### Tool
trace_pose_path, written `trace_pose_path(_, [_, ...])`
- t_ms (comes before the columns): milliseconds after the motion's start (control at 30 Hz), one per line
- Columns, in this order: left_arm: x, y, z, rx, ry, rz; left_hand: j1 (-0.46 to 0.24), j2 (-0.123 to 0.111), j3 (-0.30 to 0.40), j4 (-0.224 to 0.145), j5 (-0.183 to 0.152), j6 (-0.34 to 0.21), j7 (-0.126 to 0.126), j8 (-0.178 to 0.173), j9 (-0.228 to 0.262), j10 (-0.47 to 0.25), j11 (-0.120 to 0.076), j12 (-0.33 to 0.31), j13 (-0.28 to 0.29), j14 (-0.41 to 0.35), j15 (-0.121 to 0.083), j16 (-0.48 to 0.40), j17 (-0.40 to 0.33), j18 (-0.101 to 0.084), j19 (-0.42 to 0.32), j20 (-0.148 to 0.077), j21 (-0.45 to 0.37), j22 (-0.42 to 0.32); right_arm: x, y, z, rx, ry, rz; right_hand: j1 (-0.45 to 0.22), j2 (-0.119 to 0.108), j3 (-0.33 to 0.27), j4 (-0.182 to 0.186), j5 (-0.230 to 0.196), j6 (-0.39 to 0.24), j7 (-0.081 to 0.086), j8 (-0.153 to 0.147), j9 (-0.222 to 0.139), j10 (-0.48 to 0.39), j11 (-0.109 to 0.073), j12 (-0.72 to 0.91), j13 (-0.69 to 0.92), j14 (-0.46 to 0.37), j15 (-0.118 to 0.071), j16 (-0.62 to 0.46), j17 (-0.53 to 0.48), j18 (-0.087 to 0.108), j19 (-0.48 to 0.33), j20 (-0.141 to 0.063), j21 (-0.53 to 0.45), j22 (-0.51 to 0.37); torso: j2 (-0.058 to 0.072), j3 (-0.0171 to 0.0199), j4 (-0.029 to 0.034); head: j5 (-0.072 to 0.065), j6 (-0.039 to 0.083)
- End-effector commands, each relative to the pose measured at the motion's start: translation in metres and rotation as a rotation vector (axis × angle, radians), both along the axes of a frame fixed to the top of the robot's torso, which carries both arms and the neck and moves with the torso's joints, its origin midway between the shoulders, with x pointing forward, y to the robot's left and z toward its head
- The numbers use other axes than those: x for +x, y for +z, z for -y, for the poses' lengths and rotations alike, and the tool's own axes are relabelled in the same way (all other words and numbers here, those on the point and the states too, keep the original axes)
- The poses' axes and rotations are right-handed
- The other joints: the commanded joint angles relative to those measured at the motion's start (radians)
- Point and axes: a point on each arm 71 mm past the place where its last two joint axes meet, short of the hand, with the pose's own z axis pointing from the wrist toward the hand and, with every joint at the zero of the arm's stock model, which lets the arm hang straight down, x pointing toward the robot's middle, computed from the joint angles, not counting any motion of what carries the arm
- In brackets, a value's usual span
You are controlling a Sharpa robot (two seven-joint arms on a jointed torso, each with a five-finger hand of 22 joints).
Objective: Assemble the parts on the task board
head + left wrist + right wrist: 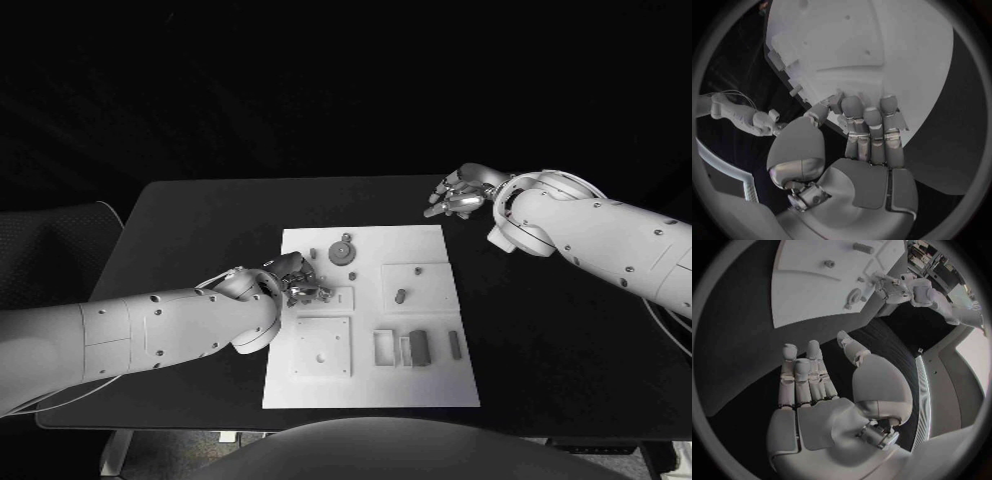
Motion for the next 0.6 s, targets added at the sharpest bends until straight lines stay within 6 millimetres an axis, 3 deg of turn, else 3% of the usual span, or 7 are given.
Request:
trace_pose_path(33, [-0.0021, -0.0008, 0.0040, 0.002, -0.019, -0.006, -0.006, -0.019, 0.001, 0.014, -0.031, 0.007, -0.002, -0.003, 0.002, 0.000, -0.006, 0.003, -0.002, 0.002, -0.002, 0.003, -0.002, 0.019, -0.001, -0.005, 0.002, 0.018, -0.0006, -0.0007, -0.0012, -0.005, 0.012, -0.008, -0.005, -0.001, 0.000, 0.007, 0.004, -0.001, 0.005, 0.002, -0.001, -0.004, 0.002, 0.005, -0.001, 0.000, -0.008, -0.001, -0.002, 0.016, -0.007, -0.001, -0.005, 0.015, 0.000, 0.0001, -0.0004, -0.001, 0.001])
trace_pose_path(100, [-0.0020, -0.0008, 0.0038, 0.003, -0.017, -0.006, -0.011, -0.027, 0.000, 0.025, -0.050, 0.007, -0.002, -0.004, 0.003, -0.001, -0.006, 0.003, -0.002, 0.002, -0.002, 0.003, -0.002, 0.019, -0.001, -0.005, 0.002, 0.018, -0.0006, -0.0007, -0.0012, -0.005, 0.012, -0.009, -0.005, -0.001, 0.000, 0.007, 0.004, -0.001, 0.005, 0.002, -0.001, -0.004, 0.002, 0.005, -0.001, 0.000, -0.008, -0.001, -0.002, 0.016, -0.007, -0.001, -0.005, 0.015, 0.000, 0.0001, -0.0005, -0.001, 0.000])
trace_pose_path(233, [-0.0019, -0.0009, 0.0036, 0.003, -0.016, -0.006, -0.012, -0.030, 0.000, 0.030, -0.058, 0.007, -0.002, -0.004, 0.003, -0.001, -0.006, 0.004, -0.003, 0.002, -0.002, 0.004, -0.002, 0.019, -0.001, -0.005, 0.001, 0.018, -0.0006, -0.0007, -0.0010, -0.005, 0.012, -0.009, -0.005, -0.001, 0.000, 0.007, 0.004, -0.001, 0.005, 0.002, -0.001, -0.004, 0.002, 0.005, -0.001, 0.000, -0.008, -0.001, -0.002, 0.016, -0.007, -0.001, -0.005, 0.015, 0.000, 0.0002, -0.0006, -0.001, 0.001])
trace_pose_path(267, [-0.0019, -0.0008, 0.0035, 0.003, -0.015, -0.006, -0.018, -0.035, -0.002, 0.040, -0.110, 0.006, -0.002, -0.004, 0.003, -0.001, -0.007, 0.004, -0.003, 0.001, -0.002, 0.004, -0.003, 0.020, -0.002, -0.006, 0.001, 0.018, -0.0006, -0.0007, -0.0010, -0.005, 0.012, -0.009, -0.005, -0.001, 0.000, 0.007, 0.004, -0.001, 0.005, 0.002, -0.001, -0.004, 0.002, 0.005, -0.001, 0.000, -0.008, 0.000, -0.002, 0.016, -0.007, -0.001, -0.005, 0.015, 0.000, 0.0002, -0.0006, -0.001, 0.001])
trace_pose_path(300, [-0.0019, -0.0009, 0.0034, 0.003, -0.015, -0.006, -0.019, -0.038, -0.001, 0.046, -0.119, 0.006, -0.002, -0.004, 0.004, -0.001, -0.007, 0.004, -0.003, 0.001, -0.002, 0.004, -0.003, 0.020, -0.002, -0.006, 0.000, 0.018, -0.0007, -0.0007, -0.0010, -0.005, 0.012, -0.009, -0.005, -0.001, 0.000, 0.007, 0.004, -0.001, 0.005, 0.002, -0.001, -0.004, 0.002, 0.005, -0.001, 0.000, -0.008, 0.000, -0.002, 0.016, -0.008, -0.001, -0.005, 0.015, 0.000, 0.0002, -0.0006, -0.001, 0.001])
trace_pose_path(600, [-0.0019, -0.0009, 0.0044, 0.003, -0.016, -0.007, -0.025, -0.045, -0.001, 0.064, -0.141, 0.005, -0.002, -0.004, 0.004, -0.002, -0.007, 0.004, -0.004, 0.000, -0.003, 0.004, -0.003, 0.020, -0.003, -0.006, -0.001, 0.018, -0.0007, -0.0007, -0.0011, -0.005, 0.012, -0.009, -0.005, -0.001, 0.000, 0.008, 0.004, -0.001, 0.005, 0.002, -0.001, -0.004, 0.002, 0.006, -0.001, 0.000, -0.008, -0.001, -0.002, 0.016, -0.008, -0.001, -0.005, 0.015, 0.000, 0.0004, -0.0005, -0.001, 0.003])
